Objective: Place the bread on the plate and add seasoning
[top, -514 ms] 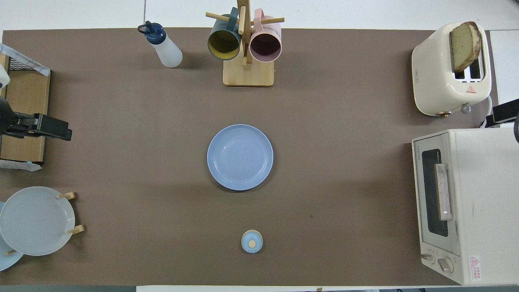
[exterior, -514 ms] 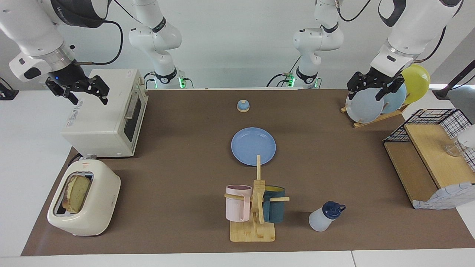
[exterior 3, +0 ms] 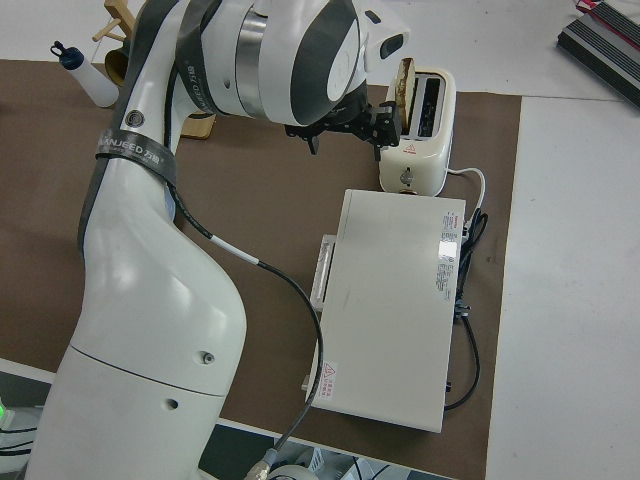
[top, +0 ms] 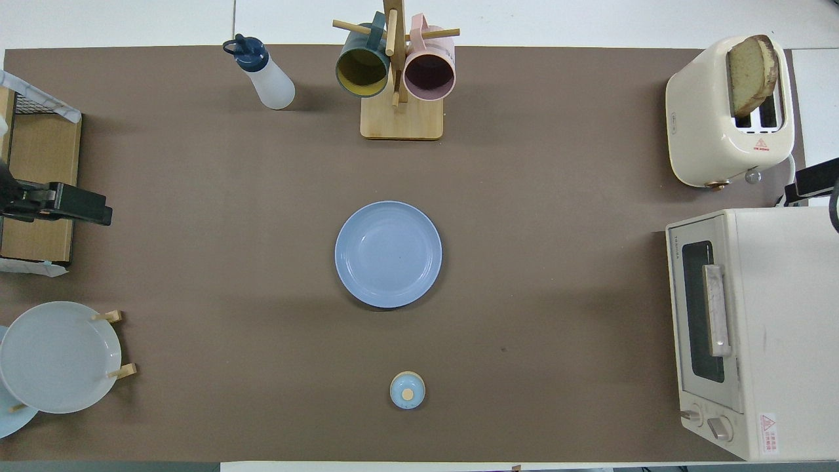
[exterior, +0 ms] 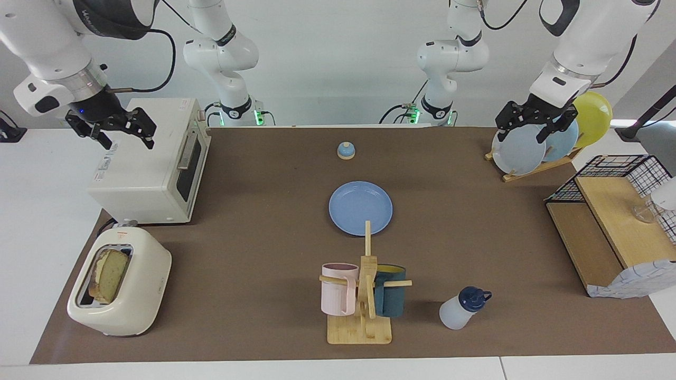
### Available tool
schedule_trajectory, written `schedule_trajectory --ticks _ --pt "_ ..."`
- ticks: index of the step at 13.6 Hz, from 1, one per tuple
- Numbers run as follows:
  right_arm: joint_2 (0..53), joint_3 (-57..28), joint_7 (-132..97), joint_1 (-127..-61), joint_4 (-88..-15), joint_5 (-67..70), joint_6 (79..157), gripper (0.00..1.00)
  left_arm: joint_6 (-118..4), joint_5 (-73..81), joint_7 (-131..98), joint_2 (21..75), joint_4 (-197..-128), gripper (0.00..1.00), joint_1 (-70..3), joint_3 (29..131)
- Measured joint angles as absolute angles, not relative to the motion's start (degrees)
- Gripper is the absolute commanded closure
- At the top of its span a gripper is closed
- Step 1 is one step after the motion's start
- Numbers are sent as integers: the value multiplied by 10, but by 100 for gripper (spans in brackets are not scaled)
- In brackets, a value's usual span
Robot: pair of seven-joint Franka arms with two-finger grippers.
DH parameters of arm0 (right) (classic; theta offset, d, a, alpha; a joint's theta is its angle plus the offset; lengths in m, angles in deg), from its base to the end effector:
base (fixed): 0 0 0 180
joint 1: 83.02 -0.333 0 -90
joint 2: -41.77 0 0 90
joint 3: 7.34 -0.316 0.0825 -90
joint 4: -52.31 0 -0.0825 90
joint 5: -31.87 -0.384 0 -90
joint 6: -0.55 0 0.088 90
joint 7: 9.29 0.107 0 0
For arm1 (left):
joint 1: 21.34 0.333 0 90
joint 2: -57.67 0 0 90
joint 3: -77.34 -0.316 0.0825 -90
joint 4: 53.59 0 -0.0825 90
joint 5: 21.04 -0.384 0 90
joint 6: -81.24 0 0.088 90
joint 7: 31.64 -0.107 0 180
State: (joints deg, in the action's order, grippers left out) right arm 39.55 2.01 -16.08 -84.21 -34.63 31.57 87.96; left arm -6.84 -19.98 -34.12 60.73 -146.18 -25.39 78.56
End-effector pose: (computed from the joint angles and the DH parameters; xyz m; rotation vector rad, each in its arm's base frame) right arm 0.5566 -0.0773 0.6243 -3.1382 0.0372 0.0469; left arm 0.5316 -0.0514 0.6294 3.1174 -0.2117 -0.0402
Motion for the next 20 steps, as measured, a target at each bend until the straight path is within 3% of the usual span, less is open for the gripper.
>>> schedule_trajectory --ticks 4,8,11,16,17,18,20 --pt "395 20 -161 -842 -359 316 964 0 -67 -201 -341 613 -1463 0 -253 785" --pt "398 20 -161 -842 -432 316 1155 3 -91 -201 -341 616 -1475 0 -249 783" --pt "384 18 -172 -844 -475 316 1269 0 -257 -200 -337 644 -1575 0 -267 789" --pt "292 19 -208 -834 -482 314 1407 0 -568 -201 -280 660 -1765 0 -327 793" --pt "280 20 -223 -827 -481 314 1419 4 -615 -206 -279 653 -1790 0 -334 793" --pt "274 20 -236 -820 -481 313 1426 16 -655 -218 -271 641 -1805 0 -341 793" --pt "271 20 -246 -813 -480 312 1437 24 -741 -250 -219 596 -1817 0 -357 793"
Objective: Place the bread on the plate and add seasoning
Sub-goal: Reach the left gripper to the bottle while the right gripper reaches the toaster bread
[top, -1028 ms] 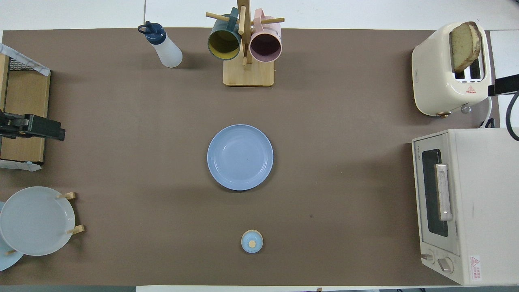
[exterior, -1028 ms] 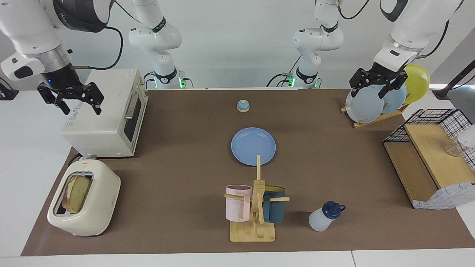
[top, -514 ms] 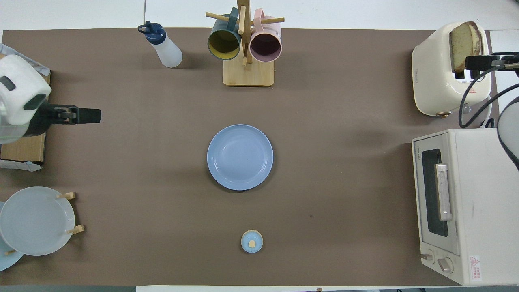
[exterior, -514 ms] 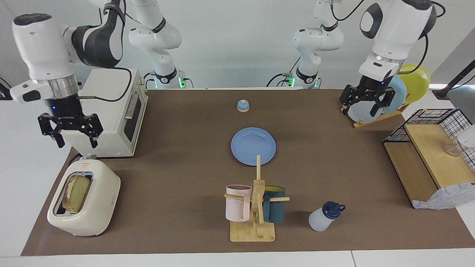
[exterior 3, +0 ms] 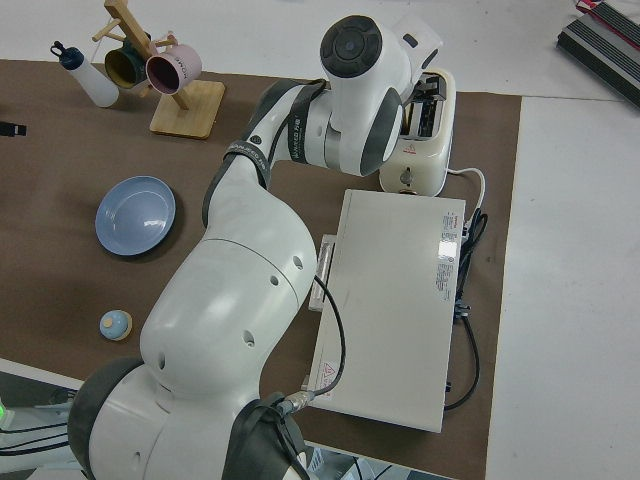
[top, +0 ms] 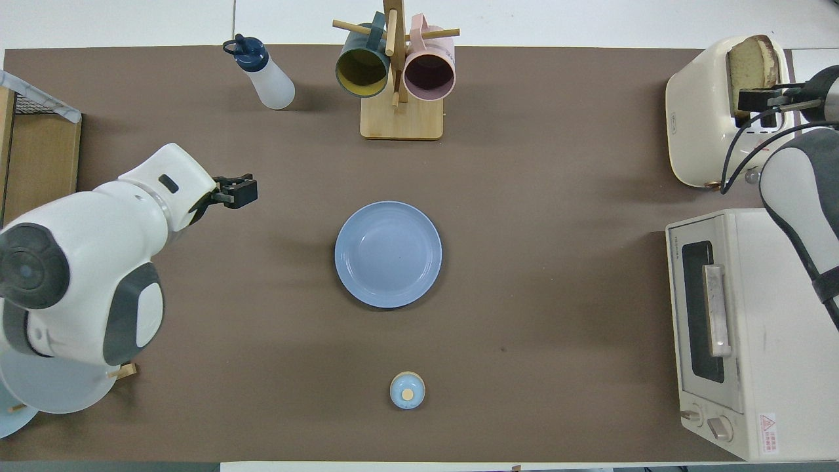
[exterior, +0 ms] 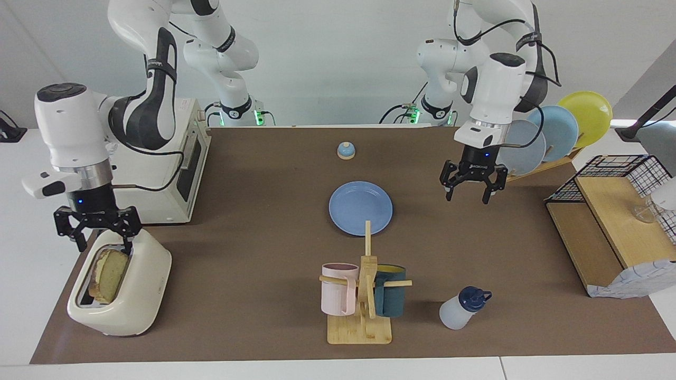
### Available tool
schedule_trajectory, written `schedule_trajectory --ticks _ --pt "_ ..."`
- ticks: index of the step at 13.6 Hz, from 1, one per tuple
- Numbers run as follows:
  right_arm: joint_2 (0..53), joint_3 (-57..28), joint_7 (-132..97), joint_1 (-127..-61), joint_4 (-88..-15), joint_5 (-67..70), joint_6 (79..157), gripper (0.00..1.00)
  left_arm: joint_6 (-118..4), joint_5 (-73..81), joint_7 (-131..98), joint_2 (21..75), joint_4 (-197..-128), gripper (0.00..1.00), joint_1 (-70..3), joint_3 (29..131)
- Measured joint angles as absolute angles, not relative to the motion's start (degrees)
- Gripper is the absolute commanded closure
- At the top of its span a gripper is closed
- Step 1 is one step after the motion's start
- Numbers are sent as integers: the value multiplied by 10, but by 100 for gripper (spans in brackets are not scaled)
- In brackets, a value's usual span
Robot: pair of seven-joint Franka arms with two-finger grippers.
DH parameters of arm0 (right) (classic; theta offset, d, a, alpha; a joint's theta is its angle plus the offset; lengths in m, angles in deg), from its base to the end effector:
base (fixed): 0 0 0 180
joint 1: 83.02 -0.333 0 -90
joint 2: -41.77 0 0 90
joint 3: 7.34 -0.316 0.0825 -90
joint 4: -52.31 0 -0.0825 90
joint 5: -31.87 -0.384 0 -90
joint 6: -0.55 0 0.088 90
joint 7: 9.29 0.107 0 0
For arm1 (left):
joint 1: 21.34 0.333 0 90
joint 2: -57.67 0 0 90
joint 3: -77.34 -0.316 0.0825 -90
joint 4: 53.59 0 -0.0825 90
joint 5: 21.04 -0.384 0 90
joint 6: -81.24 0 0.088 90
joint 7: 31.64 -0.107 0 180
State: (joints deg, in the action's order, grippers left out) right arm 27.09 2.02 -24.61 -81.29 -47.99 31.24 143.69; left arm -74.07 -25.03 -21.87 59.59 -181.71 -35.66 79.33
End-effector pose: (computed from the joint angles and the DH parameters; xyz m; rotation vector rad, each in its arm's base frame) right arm 0.6597 -0.1196 0.4797 2.9133 0.1200 0.7068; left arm 0.5361 -0.1596 0.4406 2.9640 -0.2528 0.7678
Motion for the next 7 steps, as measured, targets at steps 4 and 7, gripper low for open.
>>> schedule_trajectory --ticks 4,7 --pt "263 18 -246 -813 -480 294 1464 66 -861 -268 -177 495 -1812 0 -371 793" --pt "259 18 -246 -813 -480 289 1481 100 -907 -268 -166 446 -1790 0 -378 789"
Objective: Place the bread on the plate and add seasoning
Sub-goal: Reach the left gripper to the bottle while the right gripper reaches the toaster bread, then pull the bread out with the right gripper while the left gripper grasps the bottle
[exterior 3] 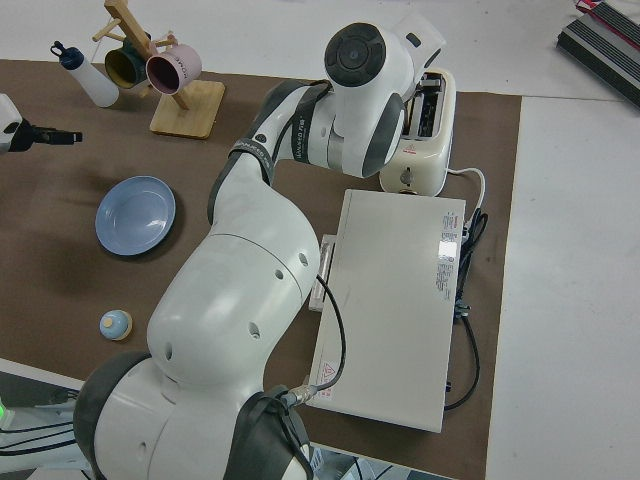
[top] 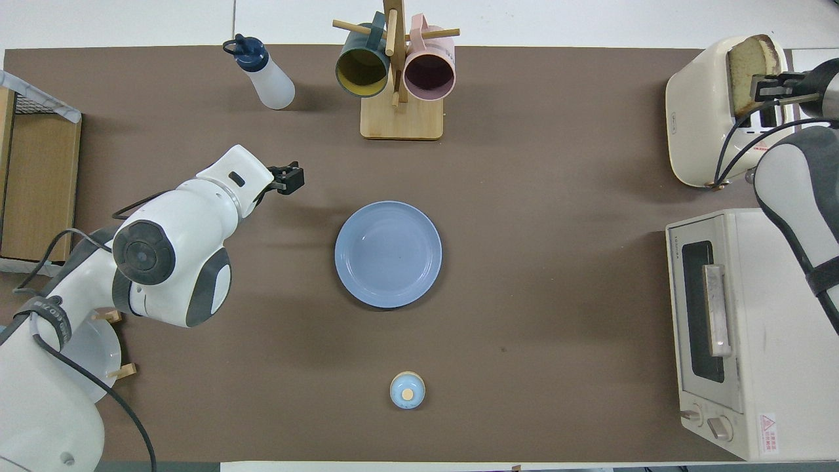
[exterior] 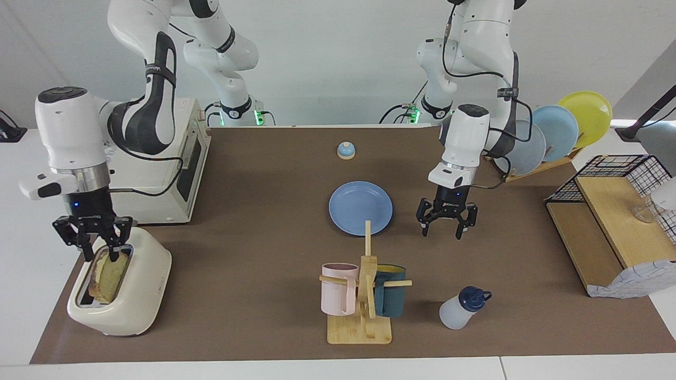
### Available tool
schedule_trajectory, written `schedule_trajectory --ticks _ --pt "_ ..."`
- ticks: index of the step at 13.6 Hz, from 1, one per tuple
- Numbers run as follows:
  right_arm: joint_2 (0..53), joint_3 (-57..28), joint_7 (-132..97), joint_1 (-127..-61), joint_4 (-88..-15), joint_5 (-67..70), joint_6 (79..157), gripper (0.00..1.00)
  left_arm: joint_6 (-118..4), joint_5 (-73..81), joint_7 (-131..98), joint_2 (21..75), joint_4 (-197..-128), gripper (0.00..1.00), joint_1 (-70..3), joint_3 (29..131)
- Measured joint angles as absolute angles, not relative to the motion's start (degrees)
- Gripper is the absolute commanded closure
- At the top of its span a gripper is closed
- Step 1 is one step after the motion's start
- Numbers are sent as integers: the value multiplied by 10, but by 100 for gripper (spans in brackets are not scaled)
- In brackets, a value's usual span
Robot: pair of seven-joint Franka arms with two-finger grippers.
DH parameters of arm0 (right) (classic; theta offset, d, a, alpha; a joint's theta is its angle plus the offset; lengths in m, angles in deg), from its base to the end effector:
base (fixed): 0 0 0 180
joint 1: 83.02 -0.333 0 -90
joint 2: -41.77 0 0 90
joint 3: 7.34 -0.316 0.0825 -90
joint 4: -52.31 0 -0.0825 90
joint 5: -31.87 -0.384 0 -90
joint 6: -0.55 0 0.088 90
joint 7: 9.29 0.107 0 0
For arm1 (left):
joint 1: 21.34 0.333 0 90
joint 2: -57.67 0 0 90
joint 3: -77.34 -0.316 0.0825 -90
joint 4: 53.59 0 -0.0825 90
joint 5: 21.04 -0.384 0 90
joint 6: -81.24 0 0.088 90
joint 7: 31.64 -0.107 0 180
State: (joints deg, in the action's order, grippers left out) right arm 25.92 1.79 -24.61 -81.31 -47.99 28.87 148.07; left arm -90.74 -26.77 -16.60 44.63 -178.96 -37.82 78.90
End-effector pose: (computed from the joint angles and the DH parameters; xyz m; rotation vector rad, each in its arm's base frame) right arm 0.6667 -0.1181 0.4759 2.9077 0.0875 0.8011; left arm 0.5689 -0.1923 0.3492 2.8818 -0.2088 0.8506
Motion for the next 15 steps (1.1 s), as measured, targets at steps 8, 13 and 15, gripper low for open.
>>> schedule_trajectory --ticks 8,13,15 --pt "265 15 -340 -823 -396 306 1372 100 -936 -268 -28 284 -1653 0 -665 484" --pt "369 11 -346 -913 -342 311 1082 100 -954 -268 -22 229 -1598 0 -647 476" --pt "383 8 -280 -945 -351 310 1070 100 -955 -268 -22 219 -1582 0 -633 476"
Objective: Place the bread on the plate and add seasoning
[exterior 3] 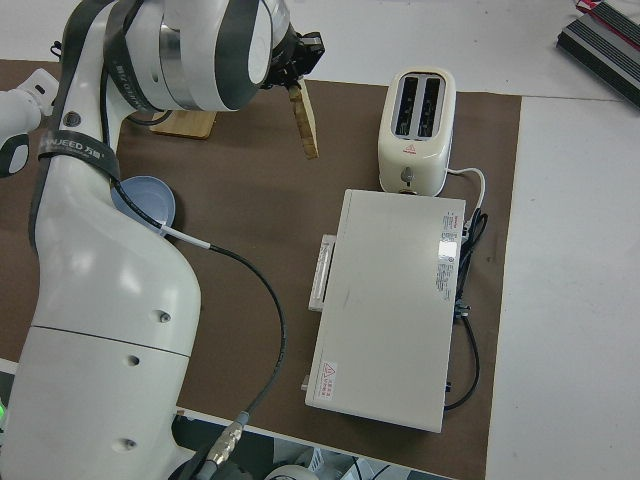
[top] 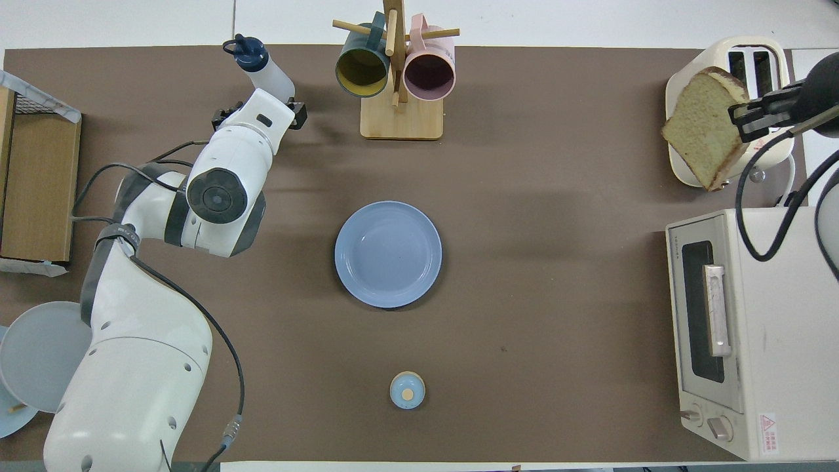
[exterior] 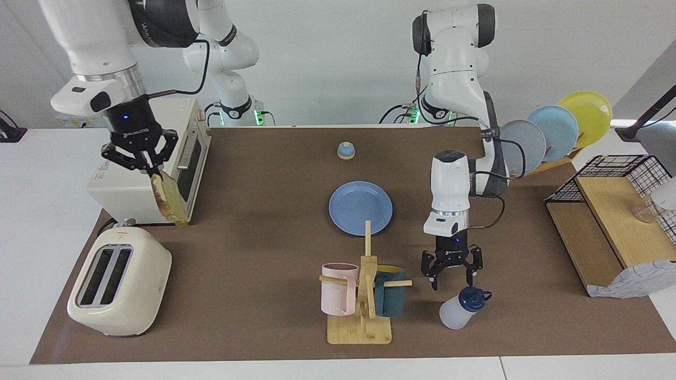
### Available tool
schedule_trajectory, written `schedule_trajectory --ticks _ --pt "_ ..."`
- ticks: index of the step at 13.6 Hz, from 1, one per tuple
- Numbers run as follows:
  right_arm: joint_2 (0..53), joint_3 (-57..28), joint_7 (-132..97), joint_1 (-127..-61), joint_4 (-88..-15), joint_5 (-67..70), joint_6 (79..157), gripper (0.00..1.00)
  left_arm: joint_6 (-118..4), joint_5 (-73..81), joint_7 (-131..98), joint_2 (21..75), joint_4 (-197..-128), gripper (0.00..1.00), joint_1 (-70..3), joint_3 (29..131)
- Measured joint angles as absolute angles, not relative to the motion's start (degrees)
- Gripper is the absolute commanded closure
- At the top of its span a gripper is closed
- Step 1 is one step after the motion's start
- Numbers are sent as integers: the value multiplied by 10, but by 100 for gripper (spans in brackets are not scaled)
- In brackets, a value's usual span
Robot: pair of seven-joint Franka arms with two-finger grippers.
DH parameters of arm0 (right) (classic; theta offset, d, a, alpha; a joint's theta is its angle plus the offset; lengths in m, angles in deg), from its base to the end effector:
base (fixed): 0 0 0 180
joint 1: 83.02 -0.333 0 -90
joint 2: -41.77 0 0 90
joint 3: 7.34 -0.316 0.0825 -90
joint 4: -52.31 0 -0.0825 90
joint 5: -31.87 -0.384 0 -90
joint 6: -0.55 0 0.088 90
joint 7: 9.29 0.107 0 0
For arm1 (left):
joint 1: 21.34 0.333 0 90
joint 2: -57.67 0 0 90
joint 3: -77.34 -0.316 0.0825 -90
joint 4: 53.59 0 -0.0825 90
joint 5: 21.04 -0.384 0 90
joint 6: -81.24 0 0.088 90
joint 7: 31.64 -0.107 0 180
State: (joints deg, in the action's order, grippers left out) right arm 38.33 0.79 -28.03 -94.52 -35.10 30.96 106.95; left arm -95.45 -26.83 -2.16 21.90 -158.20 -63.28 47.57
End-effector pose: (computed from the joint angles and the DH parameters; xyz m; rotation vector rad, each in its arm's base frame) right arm 0.5985 0.0393 0.6411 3.0272 0.5899 0.4198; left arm 0.6662 -0.2052 0.3078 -2.8971 -0.0147 -1.1424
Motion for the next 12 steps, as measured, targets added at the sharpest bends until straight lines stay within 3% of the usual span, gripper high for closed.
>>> schedule_trajectory --ticks 7,12 --pt "376 2 83 -1130 -436 309 1163 100 -954 -269 -23 200 -1544 0 -599 510" --pt "316 0 310 -1247 -491 308 1326 100 -933 -272 -22 144 -1465 0 -560 553"
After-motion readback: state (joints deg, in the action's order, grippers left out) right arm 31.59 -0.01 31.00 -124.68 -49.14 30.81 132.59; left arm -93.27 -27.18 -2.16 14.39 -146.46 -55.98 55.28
